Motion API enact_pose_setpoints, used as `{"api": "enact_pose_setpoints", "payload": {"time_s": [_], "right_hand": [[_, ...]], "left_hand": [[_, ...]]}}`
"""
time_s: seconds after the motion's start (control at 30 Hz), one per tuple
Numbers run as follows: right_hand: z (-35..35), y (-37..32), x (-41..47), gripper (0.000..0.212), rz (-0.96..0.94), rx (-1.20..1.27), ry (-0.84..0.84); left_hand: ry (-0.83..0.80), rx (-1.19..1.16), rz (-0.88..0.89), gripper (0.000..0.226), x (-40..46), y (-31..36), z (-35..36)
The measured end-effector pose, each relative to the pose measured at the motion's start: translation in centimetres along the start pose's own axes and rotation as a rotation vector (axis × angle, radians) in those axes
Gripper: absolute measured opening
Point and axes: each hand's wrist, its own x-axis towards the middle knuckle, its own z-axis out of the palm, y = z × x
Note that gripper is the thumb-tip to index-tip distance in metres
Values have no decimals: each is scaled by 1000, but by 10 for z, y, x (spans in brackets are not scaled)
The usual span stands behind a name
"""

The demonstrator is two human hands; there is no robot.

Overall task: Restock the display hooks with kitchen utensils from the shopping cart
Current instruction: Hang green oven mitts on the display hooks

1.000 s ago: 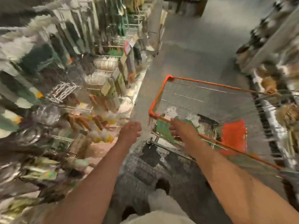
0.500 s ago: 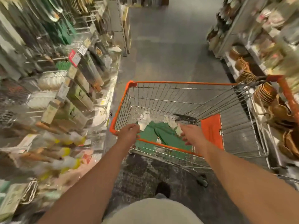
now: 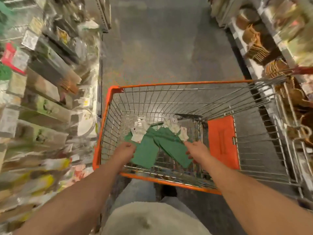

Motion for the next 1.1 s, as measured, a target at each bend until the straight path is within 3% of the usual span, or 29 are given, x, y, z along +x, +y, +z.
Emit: {"api": "enact_pose_setpoints", "payload": {"time_s": [0.17,0.33,0.47,0.57,0.67,0.8,0.9,0.93,1.03,1.1], "right_hand": [[22,-22,29,52,44,30,11],[58,-44,54,37,61,25,-27],[85,-53,69,24,23,-38,-99],[105,-54,91,30,9,-109,-142],[122,-55,114,49,-18,-153,-174],[141,-58,141,62,-59,-162,-192],[152,-52,158,61,-64,-125,-173],[155,-50,165,60,-60,-122,-165],[157,-40,176,55,-57,-121,-176],[159,-34,183,54,-61,-104,-174]], "left_hand": [[-76,121,-89,16,61,-1,-22],[-118,152,-101,19,102,17,-34],[-22,139,-143,26,129,18,-27],[43,101,-171,7,146,13,-12],[-4,57,-188,41,165,3,4],[26,58,-174,62,192,-8,26],[42,215,-145,117,213,-29,42],[38,285,-144,126,220,-36,46],[79,464,-148,119,228,-38,48],[76,440,-164,122,236,-38,43]]}}
